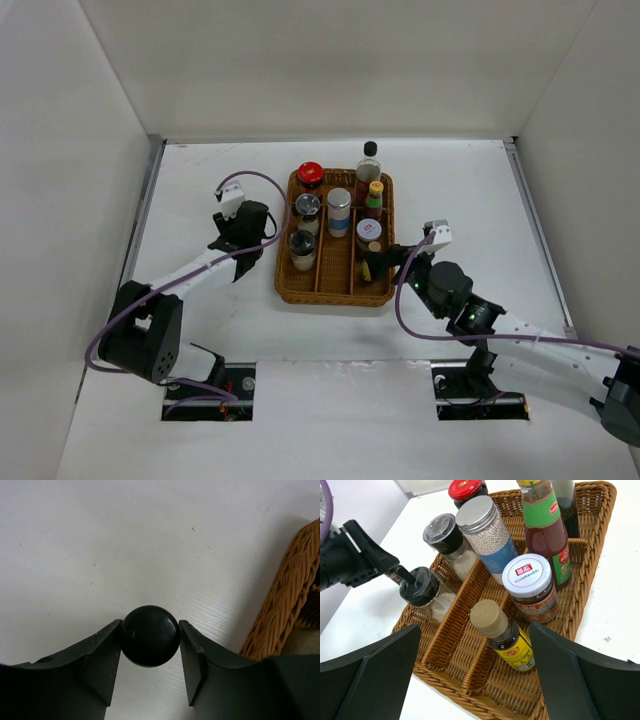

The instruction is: Organize the condiment bottles

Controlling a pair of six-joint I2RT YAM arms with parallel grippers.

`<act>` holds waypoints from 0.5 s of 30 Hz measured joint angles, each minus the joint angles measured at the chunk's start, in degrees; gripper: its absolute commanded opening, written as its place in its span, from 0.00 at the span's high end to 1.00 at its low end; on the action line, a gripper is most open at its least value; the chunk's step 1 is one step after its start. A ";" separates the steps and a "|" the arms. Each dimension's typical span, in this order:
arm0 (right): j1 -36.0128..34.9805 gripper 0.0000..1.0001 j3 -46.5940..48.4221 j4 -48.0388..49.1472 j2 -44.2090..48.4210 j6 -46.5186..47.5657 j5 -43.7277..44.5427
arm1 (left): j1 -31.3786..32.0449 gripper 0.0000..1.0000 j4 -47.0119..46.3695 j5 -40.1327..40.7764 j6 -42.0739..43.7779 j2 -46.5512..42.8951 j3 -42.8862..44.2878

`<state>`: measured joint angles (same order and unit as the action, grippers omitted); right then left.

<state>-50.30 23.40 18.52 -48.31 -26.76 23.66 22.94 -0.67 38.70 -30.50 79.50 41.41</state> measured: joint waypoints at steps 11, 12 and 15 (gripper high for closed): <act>0.00 0.04 0.00 0.00 -0.11 0.00 0.02 | 4.76 0.61 1.38 1.20 2.01 -14.91 0.17; 0.00 0.04 0.00 0.00 -0.13 0.00 0.02 | 6.25 0.61 1.95 1.66 2.49 -17.33 0.74; 0.00 0.04 0.00 0.00 -0.13 0.00 0.02 | 11.26 0.61 3.41 3.17 4.07 -21.90 4.35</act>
<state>-50.30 23.40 18.52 -48.45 -26.76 23.68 34.20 2.74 41.87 -26.44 57.60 45.76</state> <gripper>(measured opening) 0.960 0.432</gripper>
